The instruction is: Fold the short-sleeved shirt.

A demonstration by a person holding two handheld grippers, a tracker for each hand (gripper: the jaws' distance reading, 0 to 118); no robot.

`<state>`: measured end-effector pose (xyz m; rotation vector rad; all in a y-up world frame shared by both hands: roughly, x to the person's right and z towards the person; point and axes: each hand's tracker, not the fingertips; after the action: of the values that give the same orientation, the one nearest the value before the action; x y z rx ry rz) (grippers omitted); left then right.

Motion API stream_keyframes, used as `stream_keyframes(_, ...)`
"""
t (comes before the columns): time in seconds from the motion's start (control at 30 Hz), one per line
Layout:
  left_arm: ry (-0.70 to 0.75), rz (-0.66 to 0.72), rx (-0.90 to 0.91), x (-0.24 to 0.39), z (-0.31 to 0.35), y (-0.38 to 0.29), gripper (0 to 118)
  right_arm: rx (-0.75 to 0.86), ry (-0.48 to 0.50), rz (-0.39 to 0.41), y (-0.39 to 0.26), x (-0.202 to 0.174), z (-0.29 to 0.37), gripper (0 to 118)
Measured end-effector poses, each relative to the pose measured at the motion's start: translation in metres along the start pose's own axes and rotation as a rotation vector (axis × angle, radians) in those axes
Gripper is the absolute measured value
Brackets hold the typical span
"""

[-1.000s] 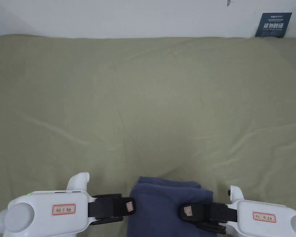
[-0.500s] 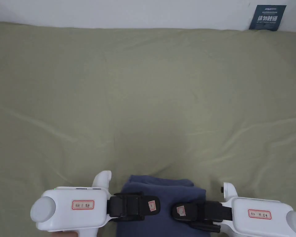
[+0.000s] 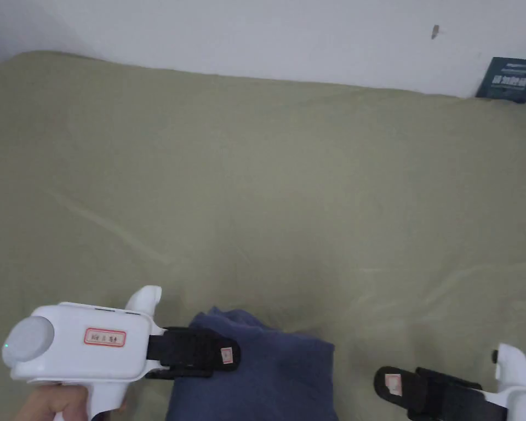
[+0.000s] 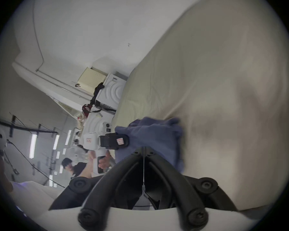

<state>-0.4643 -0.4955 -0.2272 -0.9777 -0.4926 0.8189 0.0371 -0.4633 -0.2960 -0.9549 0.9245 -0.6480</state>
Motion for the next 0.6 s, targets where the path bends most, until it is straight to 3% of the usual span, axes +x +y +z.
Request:
stream_keyframes(0.3,0.309,0.113,0.115,-0.091,0.197,0.056,42,0.087,-0.034,0.044,0.019,-0.020,0.014,3)
stream_keyframes(0.6,0.395,0.151,0.090,-0.135,0.251,0.094,43,0.127,-0.044,0.039,0.034,-0.027,-0.006,3)
